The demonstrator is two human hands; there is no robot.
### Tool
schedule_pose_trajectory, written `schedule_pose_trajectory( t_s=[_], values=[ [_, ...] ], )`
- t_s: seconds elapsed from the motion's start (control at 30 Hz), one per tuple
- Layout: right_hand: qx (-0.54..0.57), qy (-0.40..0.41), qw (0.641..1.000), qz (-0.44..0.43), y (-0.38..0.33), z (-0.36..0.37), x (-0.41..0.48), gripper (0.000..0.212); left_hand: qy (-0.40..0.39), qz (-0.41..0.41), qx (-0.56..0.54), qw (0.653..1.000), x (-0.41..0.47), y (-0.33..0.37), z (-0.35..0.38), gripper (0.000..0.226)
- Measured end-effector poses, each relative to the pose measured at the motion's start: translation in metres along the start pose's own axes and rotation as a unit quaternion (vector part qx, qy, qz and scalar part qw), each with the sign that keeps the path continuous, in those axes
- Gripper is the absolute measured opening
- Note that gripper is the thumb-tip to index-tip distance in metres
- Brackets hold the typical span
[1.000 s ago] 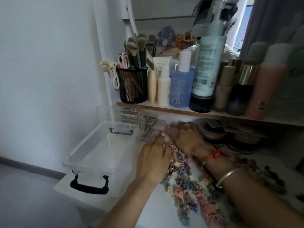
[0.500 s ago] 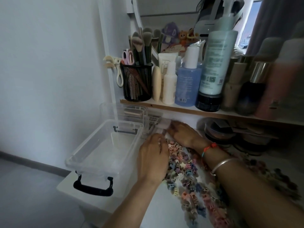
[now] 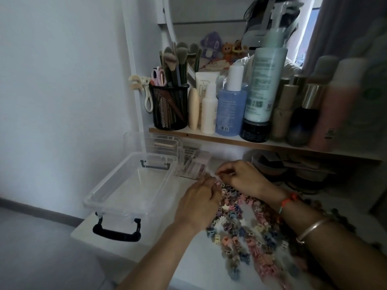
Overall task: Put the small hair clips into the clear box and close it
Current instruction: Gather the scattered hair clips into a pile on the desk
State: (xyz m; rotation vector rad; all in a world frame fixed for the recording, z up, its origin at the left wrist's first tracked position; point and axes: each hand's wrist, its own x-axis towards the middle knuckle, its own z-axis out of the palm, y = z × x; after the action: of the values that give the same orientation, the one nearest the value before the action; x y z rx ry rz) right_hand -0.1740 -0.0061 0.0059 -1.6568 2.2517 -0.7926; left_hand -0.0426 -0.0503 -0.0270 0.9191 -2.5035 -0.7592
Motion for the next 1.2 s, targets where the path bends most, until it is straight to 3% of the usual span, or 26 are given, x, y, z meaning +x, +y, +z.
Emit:
schedule_pose_trajectory(
  t_s=[0.1,0.23,0.37,0.43,0.5,0.57,0.7,0.9,0.97,1.07,1.13,1.2],
  values=[
    [-0.031,-0.035,0.999,0.019,0.001,0.003,0.002,0.04,-0.019,-0.007,0.008,1.0,0.006,-0.001,0.001,0.05],
    [-0.057,-0.101,0.993,-0.018,0.004,0.012,-0.001,0.039,-0.051,-0.009,0.057,0.997,0.013,0.001,0.002,0.05],
    [-0.042,-0.007,0.999,-0.015,0.004,0.002,-0.005,0.032,-0.055,-0.017,0.082,0.995,0.017,0.004,0.004,0.05],
    [-0.094,0.026,0.995,-0.02,0.006,0.0,-0.004,0.034,-0.058,-0.024,0.103,0.993,0.021,0.005,0.004,0.054],
    [-0.141,0.003,0.99,0.009,0.009,0.003,-0.004,0.039,-0.059,-0.021,0.126,0.99,0.023,0.007,0.004,0.052],
    [-0.12,-0.037,0.991,0.055,0.01,0.007,-0.004,0.038,-0.051,-0.002,0.132,0.99,0.024,0.008,0.006,0.046],
    [-0.059,-0.052,0.996,0.037,0.013,0.003,-0.008,0.034,-0.034,0.043,0.053,0.997,0.023,0.01,0.014,0.036],
    [-0.071,0.025,0.997,-0.002,0.025,-0.018,-0.036,0.03,-0.022,0.023,-0.16,0.987,0.016,0.017,0.01,0.03],
    [-0.095,0.047,0.994,-0.009,0.03,-0.022,-0.04,0.032,-0.032,0.005,-0.155,0.987,0.015,0.017,0.006,0.04],
    [-0.112,0.003,0.994,-0.015,0.029,-0.013,-0.043,0.032,-0.079,0.0,-0.088,0.993,0.012,0.023,0.007,0.046],
    [-0.108,-0.028,0.994,-0.01,0.026,-0.009,-0.044,0.034,-0.109,0.012,-0.1,0.989,0.009,0.031,0.01,0.04],
    [-0.083,-0.009,0.996,-0.001,0.026,-0.013,-0.046,0.032,-0.122,0.013,-0.147,0.981,0.008,0.036,0.01,0.038]
  ],
)
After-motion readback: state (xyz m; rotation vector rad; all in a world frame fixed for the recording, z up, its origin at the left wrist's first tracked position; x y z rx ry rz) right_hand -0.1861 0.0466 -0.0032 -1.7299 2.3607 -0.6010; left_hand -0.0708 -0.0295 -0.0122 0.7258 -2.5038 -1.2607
